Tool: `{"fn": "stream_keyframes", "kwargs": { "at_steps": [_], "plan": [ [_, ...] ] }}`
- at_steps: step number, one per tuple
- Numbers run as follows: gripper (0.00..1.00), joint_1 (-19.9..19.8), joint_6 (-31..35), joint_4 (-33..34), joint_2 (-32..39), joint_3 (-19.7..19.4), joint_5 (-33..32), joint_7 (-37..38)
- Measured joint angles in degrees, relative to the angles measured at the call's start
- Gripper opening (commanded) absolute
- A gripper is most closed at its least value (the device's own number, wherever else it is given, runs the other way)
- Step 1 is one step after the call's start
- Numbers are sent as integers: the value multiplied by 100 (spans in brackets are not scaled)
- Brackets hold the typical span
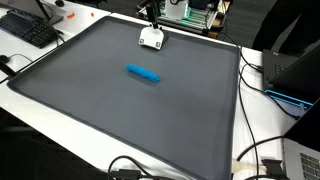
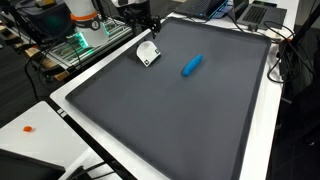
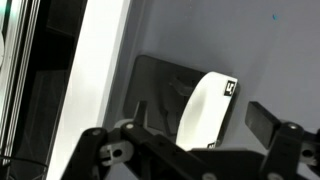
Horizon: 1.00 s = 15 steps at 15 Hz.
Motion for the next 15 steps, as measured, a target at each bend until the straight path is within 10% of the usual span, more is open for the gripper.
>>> {"fn": "stream_keyframes", "kwargs": {
  "at_steps": [15],
  "plan": [
    [100, 409, 966, 1, 652, -262, 740, -328]
  ]
}}
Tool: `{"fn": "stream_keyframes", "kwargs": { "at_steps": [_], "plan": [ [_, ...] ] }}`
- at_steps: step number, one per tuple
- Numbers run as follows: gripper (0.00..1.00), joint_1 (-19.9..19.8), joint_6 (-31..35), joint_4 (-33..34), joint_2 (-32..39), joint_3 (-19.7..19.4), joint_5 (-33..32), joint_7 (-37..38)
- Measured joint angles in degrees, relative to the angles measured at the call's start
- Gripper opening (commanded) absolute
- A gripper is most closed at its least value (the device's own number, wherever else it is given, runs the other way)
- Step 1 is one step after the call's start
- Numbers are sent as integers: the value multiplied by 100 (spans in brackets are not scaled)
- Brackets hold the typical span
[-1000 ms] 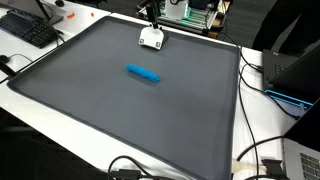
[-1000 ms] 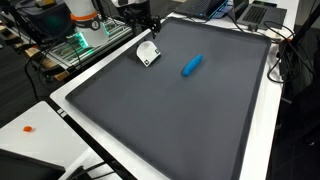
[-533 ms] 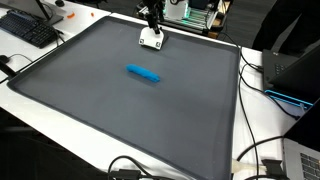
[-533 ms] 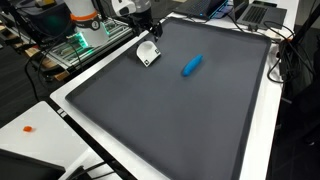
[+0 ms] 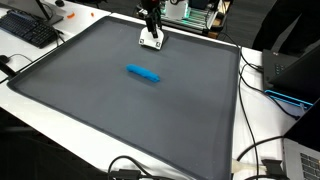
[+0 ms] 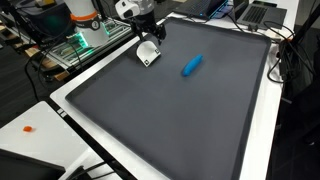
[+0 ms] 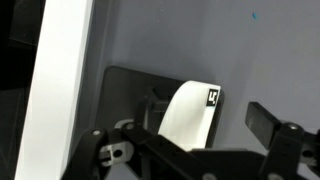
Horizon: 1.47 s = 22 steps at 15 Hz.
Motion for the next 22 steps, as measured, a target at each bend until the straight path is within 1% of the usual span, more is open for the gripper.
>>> {"fn": "stream_keyframes", "kwargs": {
  "at_steps": [3, 8, 13, 15, 16, 17, 18, 19, 21, 22],
  "plan": [
    [100, 7, 191, -6, 94, -4, -199, 1],
    [100, 7, 286, -6, 163, -59, -668, 123],
    [100, 27, 574, -25, 254, -60, -837, 437],
    [91, 43, 648, -27, 280, -61, -838, 528],
    [81, 53, 688, -28, 285, -60, -838, 557],
    [74, 59, 725, -28, 287, -60, -840, 581],
    [61, 64, 758, -29, 287, -61, -843, 601],
    [56, 69, 786, -29, 287, -61, -845, 625],
    [37, 75, 820, -28, 287, -60, -848, 663],
    [31, 75, 828, -28, 287, -61, -848, 675]
  ]
}}
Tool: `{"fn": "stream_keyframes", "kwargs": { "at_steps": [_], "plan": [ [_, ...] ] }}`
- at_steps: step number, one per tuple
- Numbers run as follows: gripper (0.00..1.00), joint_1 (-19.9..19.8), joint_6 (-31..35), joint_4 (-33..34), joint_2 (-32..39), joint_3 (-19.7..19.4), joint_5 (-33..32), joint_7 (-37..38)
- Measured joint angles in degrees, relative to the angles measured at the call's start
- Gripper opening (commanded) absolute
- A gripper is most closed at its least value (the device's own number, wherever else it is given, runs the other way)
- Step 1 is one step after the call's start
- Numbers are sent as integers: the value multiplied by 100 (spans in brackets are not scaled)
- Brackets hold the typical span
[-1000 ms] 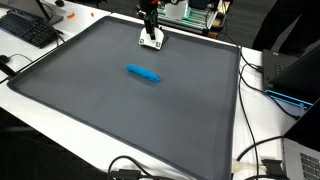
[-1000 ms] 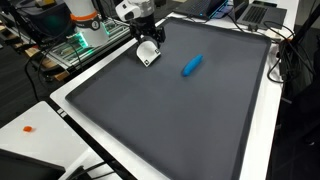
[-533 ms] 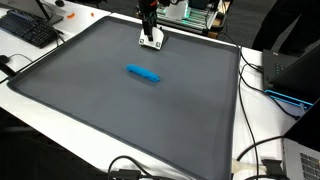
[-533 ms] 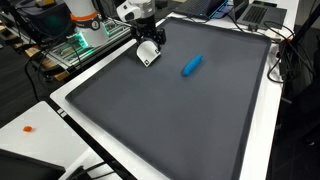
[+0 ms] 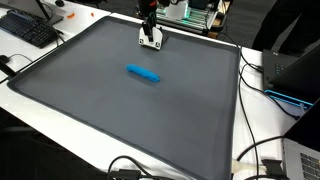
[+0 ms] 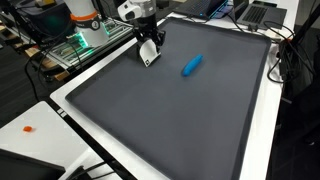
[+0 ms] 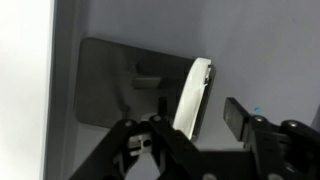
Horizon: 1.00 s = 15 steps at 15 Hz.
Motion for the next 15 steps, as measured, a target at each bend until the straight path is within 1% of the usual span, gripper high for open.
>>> {"fn": "stream_keyframes", "kwargs": {
  "at_steps": [3, 4, 5, 10, 13, 15],
  "plan": [
    [6, 0, 24, 0, 0, 0, -14, 99],
    [1, 0, 40, 0, 0, -1, -17, 131],
    [0, 0, 60, 0, 0, -1, -22, 176],
    [1, 0, 155, 36, -3, -4, -83, 471],
    [1, 0, 153, 86, -36, -7, -284, 732],
    [1, 1, 113, 153, -121, -9, -617, 772]
  ]
}}
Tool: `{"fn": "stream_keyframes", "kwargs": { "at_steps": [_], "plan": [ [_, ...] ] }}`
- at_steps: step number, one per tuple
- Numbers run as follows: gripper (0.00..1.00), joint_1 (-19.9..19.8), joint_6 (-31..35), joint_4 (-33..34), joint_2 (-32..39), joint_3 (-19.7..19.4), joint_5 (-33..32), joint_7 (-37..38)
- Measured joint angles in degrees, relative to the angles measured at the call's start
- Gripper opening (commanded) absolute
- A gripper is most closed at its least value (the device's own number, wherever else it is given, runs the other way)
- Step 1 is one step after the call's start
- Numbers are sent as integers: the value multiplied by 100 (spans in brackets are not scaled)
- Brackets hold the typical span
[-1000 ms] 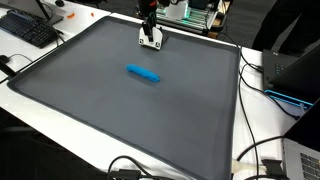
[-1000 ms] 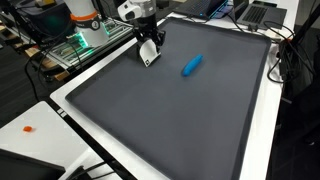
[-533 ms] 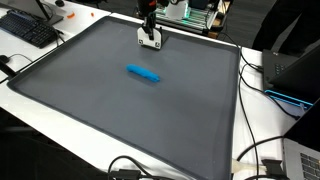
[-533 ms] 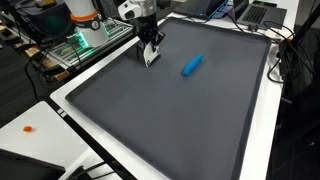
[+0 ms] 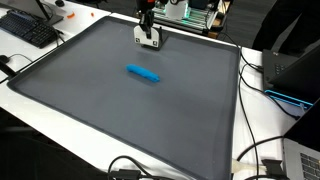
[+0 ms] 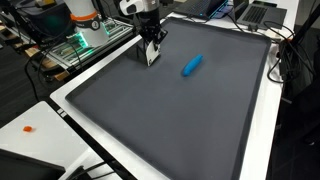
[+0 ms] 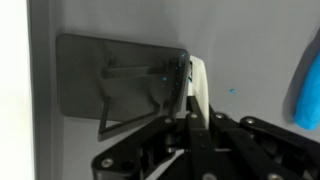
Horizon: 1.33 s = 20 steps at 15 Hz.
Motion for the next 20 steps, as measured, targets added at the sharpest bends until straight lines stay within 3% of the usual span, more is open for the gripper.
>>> {"fn": "stream_keyframes", "kwargs": {
  "at_steps": [4, 10, 14, 20],
  "plan": [
    [1, 117, -339, 267, -261, 46, -128, -421],
    [1, 535, -710, 915, -187, 200, 93, -2008],
    [1, 685, -923, 1429, 218, 269, 98, -3019],
    [1, 706, -1197, 2287, 1061, 269, -49, -3928]
  ]
}}
